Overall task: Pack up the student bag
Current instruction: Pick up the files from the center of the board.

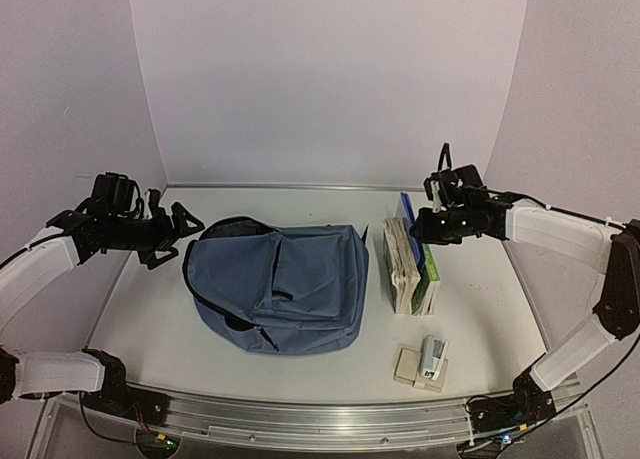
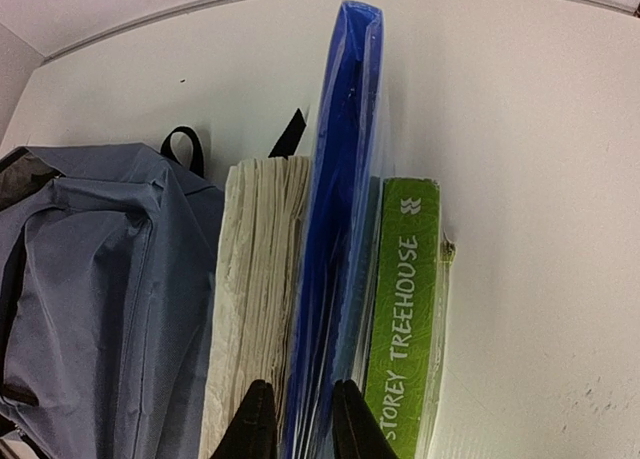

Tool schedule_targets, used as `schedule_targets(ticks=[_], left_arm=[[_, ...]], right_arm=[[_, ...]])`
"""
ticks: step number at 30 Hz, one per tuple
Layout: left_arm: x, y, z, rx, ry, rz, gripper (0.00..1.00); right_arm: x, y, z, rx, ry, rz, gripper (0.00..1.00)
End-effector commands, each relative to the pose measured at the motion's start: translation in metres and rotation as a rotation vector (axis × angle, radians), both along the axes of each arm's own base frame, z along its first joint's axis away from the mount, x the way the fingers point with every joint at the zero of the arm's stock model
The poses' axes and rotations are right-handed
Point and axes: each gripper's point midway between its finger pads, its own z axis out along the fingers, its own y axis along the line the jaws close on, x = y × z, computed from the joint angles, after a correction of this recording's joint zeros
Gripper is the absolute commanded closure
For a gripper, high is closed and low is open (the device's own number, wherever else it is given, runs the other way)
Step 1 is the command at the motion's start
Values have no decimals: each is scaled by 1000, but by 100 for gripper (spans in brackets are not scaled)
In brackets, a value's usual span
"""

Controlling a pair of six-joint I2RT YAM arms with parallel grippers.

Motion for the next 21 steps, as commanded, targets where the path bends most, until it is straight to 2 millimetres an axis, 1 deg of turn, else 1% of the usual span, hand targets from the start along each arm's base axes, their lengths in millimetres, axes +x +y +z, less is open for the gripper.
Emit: schedule_targets(ticks=[1, 5, 9, 15, 18, 21], left_arm=[[4, -1, 4, 0, -38, -22, 0], [3, 0, 3, 1, -38, -20, 0], [2, 1, 2, 2, -36, -17, 0], [1, 1, 1, 3, -36, -17, 0], [1, 2, 1, 3, -38, -16, 0], [0, 2, 1, 5, -40, -15, 0]], right_arm=[[12, 7, 13, -4, -45, -5, 79], [13, 8, 10, -22, -43, -11, 79], [14, 9, 11, -30, -46, -11, 84], [15, 8, 12, -49, -49, -16, 94], [17, 5, 17, -66, -65, -31, 100], [19, 2, 28, -73, -91, -48, 100]])
